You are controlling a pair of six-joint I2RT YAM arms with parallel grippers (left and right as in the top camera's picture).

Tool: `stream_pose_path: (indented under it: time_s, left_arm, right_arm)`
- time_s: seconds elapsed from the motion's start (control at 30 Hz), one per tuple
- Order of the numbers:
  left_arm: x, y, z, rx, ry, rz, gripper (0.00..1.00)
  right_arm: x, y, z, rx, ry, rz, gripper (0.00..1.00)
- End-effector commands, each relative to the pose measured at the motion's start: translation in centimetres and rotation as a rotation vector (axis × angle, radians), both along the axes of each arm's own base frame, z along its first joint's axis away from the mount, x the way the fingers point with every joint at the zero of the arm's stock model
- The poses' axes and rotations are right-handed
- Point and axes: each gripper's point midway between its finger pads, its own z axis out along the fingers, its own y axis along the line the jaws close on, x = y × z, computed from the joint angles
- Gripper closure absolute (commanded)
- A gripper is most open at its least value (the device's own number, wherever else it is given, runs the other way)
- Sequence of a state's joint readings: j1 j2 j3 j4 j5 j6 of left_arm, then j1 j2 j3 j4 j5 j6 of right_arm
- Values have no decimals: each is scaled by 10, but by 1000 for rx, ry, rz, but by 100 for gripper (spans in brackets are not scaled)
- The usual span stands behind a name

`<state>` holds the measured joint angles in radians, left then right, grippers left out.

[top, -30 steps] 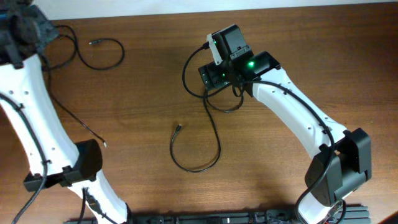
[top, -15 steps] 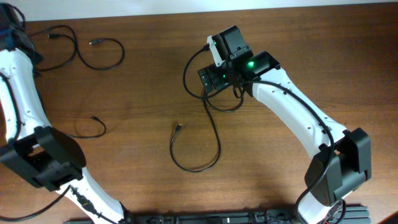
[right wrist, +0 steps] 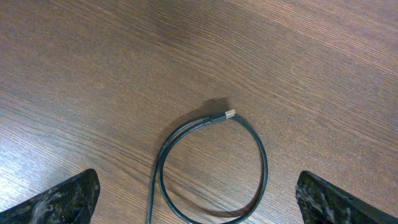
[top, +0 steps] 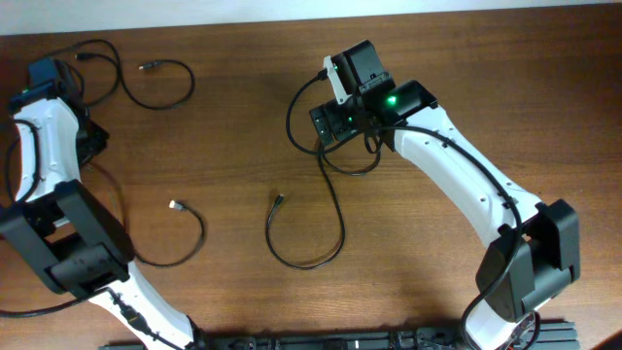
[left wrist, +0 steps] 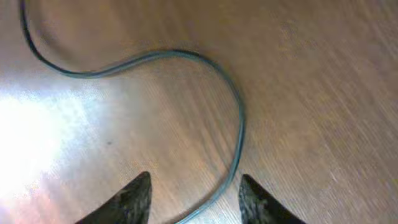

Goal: Untangle cables

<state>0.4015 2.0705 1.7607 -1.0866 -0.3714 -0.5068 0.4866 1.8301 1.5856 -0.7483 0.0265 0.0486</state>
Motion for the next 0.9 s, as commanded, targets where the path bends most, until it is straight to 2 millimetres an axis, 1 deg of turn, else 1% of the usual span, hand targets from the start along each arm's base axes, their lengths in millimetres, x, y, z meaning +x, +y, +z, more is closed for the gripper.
stream_pose_path:
  time_s: [0.0, 0.07, 0.1, 0.13, 0.17, 0.23, 0.27, 0.3, 0.33, 0.4, 0.47, 0.53, 0.57, 0.67, 0.73, 0.77, 0.8, 0.87]
  left_arm:
    - [34, -34, 13, -211, -121, -226, 44]
    - [43, -50, 17, -295, -173, -272, 39]
    - [43, -59, 17, -345, -183, -280, 35]
    - [37, -65, 14, -381, -163, -278, 31]
    - [29, -70, 12, -400, -129, -271, 30]
    - [18, -74, 9, -423, -89, -261, 28]
    - [14, -74, 7, -425, -68, -255, 20]
    - [9, -73, 5, -421, -53, -241, 18]
    - [4, -68, 1, -411, -40, -191, 13]
    - [-7, -59, -8, -388, -16, -107, 11]
    - [-23, -53, -23, -399, 22, -68, 10]
    - [-40, -52, -37, -425, 70, -68, 10]
    - [-50, -51, -50, -426, 95, -53, 10]
    - [-58, -53, -76, -429, 110, -110, 14]
    - [-64, -57, -92, -432, 114, -112, 25]
    - [-65, -57, -97, -430, 111, -112, 27]
    - [-65, -57, -100, -427, 107, -117, 29]
    - [-65, -57, -104, -423, 101, -119, 38]
  right_arm:
    - [0, 1, -6, -12, 6, 1, 2]
    - [0, 0, -6, -12, 6, 1, 2]
    - [0, 0, -6, -12, 6, 1, 1]
    - [0, 1, -6, -10, 8, 3, 2]
    - [-1, 1, -6, -8, 9, 4, 2]
    - [-1, 3, -5, -2, 10, 8, 2]
    - [-2, 4, -5, 6, 13, 14, 2]
    - [-2, 5, -5, 10, 13, 16, 2]
    - [-2, 5, -5, 10, 13, 16, 2]
    - [-4, 6, -6, 12, 23, 21, 2]
    - [-5, 5, -7, 9, 29, 21, 2]
    - [-4, 5, -7, 10, 26, 21, 2]
    - [-3, 6, -6, 14, 19, 21, 1]
    - [-2, 7, -5, 17, 14, 21, 2]
    - [-2, 7, -5, 16, 14, 21, 2]
    - [-2, 7, -5, 16, 14, 21, 2]
    - [-2, 7, -5, 17, 14, 21, 1]
    - [-2, 7, -5, 17, 13, 21, 2]
